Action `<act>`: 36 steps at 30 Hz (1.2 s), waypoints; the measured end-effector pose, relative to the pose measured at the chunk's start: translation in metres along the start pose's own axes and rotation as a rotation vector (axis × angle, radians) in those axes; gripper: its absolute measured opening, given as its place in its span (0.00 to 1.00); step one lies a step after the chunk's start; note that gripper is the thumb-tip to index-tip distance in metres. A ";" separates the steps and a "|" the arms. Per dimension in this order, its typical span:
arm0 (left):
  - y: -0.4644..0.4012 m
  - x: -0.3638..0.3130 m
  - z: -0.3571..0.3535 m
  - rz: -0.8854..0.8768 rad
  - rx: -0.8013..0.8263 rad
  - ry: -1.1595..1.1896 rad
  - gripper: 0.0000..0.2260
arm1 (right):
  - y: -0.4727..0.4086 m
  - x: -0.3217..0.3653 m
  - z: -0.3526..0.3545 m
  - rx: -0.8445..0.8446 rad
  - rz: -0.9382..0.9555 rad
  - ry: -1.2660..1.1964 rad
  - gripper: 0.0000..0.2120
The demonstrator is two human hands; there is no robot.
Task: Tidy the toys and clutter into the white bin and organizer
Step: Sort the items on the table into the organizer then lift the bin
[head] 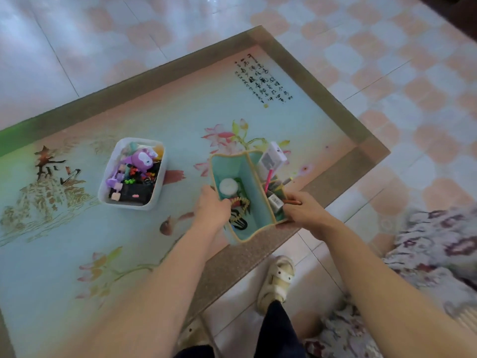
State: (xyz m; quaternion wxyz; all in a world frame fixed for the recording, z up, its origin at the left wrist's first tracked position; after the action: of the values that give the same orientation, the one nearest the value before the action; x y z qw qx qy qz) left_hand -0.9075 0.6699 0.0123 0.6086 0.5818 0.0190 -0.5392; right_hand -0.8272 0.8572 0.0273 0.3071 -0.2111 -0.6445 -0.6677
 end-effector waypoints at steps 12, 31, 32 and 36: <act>-0.119 -0.168 -0.188 -0.068 0.045 0.038 0.13 | -0.029 -0.042 0.242 -0.330 -0.024 -0.072 0.14; -0.218 -0.279 -0.350 0.009 0.151 0.360 0.18 | -0.075 -0.081 0.463 -0.382 -0.090 -0.066 0.15; -0.220 -0.282 -0.354 0.011 0.141 0.365 0.18 | -0.077 -0.080 0.468 -0.396 -0.084 -0.070 0.16; -0.222 -0.291 -0.370 0.017 0.113 0.383 0.18 | -0.083 -0.078 0.487 -0.451 -0.060 -0.078 0.16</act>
State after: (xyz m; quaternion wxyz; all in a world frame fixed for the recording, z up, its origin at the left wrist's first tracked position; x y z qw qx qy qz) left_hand -0.9561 1.1815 -0.0698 0.5646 0.7073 0.0993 -0.4137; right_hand -0.8829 1.3490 -0.0470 0.2067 -0.2808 -0.4964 -0.7950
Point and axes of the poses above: each hand's wrist, its own y-axis away from the middle knuckle, its own z-axis out of the back of the hand, x = y × z, the point moved 3 cm from there along -y, towards the middle knuckle, and after that the axes turned 13 degrees about x, right-handed, at the moved point
